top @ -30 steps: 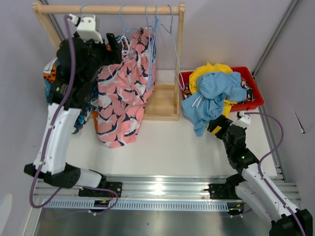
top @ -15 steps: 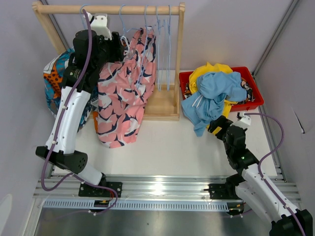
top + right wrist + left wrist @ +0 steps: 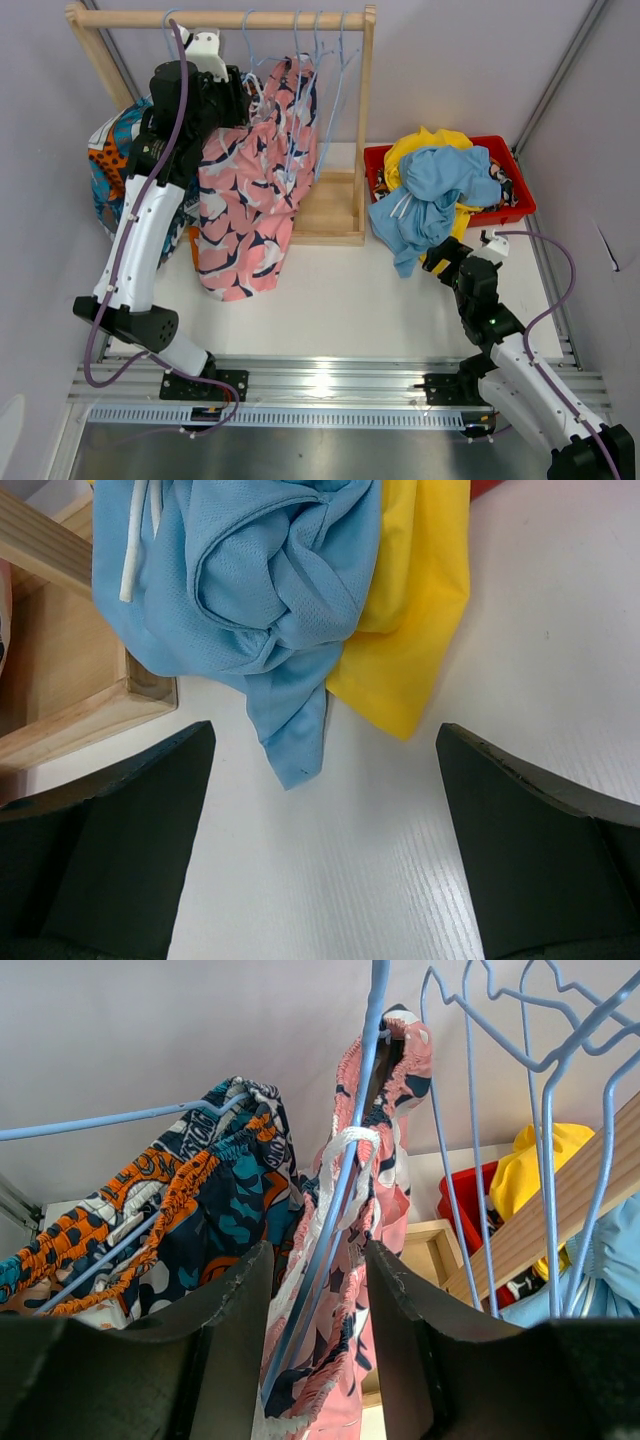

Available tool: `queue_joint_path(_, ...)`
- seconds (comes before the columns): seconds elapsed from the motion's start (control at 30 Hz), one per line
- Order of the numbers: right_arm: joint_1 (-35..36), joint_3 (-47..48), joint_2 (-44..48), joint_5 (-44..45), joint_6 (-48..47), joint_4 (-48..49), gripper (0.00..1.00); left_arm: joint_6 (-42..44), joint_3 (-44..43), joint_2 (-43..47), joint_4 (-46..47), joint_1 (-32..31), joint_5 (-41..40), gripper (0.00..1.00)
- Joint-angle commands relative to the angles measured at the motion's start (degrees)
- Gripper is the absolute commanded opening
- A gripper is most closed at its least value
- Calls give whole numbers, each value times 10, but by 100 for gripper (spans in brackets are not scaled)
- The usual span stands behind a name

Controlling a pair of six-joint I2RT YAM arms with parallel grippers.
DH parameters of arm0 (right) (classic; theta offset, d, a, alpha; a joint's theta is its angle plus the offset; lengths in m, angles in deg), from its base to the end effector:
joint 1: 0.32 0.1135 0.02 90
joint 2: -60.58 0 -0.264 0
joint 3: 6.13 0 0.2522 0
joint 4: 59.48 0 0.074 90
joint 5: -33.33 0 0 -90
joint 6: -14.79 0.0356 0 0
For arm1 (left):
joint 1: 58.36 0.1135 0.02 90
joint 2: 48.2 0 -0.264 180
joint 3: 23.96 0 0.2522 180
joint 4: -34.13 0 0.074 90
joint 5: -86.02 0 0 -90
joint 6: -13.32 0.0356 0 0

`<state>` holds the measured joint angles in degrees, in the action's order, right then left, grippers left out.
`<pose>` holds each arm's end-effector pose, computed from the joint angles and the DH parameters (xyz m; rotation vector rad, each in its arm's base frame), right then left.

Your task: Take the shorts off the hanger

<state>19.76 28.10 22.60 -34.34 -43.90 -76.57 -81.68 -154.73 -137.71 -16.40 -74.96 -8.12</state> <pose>0.1582 0.0434 0.2214 0.4421 1.8610 0.2294 0.3030 -0.0876 0.5262 0.1224 1.7326 -0.2149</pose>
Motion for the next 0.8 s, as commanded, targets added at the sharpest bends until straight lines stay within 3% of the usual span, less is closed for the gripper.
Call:
queue_joint_path(0.0, 1, -3, 4, 22, -4, 16, 100, -3, -2, 4, 7, 4, 2, 47)
queue_joint_path(0.4, 1, -5, 11, 27, -12, 10, 99, -2, 7, -8, 0, 4, -17, 44)
queue_joint_path(0.5, -1, -6, 11, 28, -13, 10, 100, -1, 10, -11, 0, 4, -18, 34)
queue_joint_path(0.53, -2, -7, 11, 28, -13, 10, 100, -1, 9, -12, 0, 4, -18, 19)
queue_joint_path(0.6, -2, -8, 13, 28, -13, 9, 99, -4, 5, -15, -1, 4, -24, 0)
queue_joint_path(0.77, -6, -18, 20, 28, -13, 13, 99, -14, -1, 1, 2, 4, -30, 0)
